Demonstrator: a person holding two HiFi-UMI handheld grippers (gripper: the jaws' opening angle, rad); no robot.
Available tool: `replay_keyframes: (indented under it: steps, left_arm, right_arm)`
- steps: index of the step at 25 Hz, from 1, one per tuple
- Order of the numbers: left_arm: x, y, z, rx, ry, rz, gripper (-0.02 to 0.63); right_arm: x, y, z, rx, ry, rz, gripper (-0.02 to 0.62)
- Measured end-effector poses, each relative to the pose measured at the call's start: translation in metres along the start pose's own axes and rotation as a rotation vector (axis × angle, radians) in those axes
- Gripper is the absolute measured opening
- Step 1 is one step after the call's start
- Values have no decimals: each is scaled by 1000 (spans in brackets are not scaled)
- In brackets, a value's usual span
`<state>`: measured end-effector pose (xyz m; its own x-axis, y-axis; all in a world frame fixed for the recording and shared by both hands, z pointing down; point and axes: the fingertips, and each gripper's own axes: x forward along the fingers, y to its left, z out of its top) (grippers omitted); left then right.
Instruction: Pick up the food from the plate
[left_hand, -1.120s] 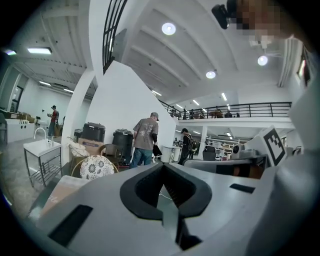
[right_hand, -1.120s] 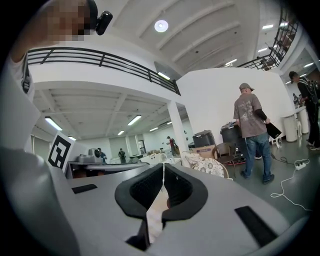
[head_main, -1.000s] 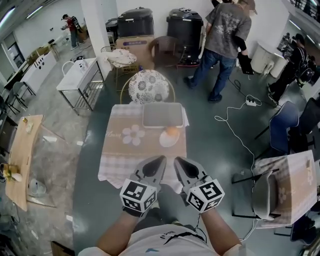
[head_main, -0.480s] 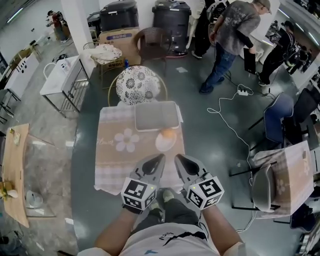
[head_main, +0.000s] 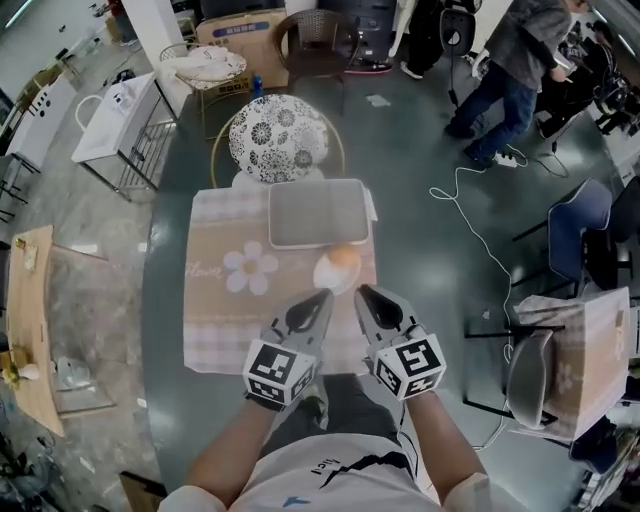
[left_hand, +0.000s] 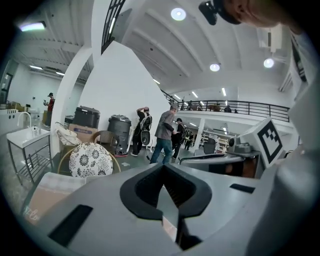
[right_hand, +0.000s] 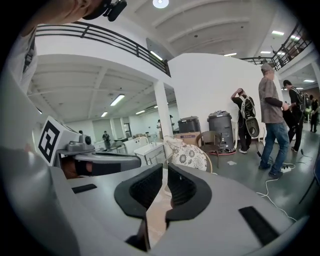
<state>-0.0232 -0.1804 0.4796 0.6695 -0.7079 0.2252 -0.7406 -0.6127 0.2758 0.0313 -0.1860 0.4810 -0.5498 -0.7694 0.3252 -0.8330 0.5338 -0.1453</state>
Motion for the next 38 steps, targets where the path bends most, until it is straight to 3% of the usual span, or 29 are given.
replay_keyframes:
  steps: [7, 16, 22, 30, 38]
  left_arm:
    - [52, 34, -28, -29, 61, 20, 6]
    - [100, 67, -71, -68, 125, 48, 6]
    - [116, 85, -97, -100, 159, 77, 6]
    - [123, 98, -115, -132, 181, 108, 6]
    - [128, 107, -122, -151, 182, 133, 6]
  right_arm:
    - [56, -43, -51, -1, 139, 51, 27]
    - [114, -76, -122, -112, 326, 134, 142]
    - [145, -94, -177, -333, 466, 209, 236]
    - [175, -108, -226, -559, 616, 301, 285]
    - [195, -110, -260, -643, 707, 354, 316]
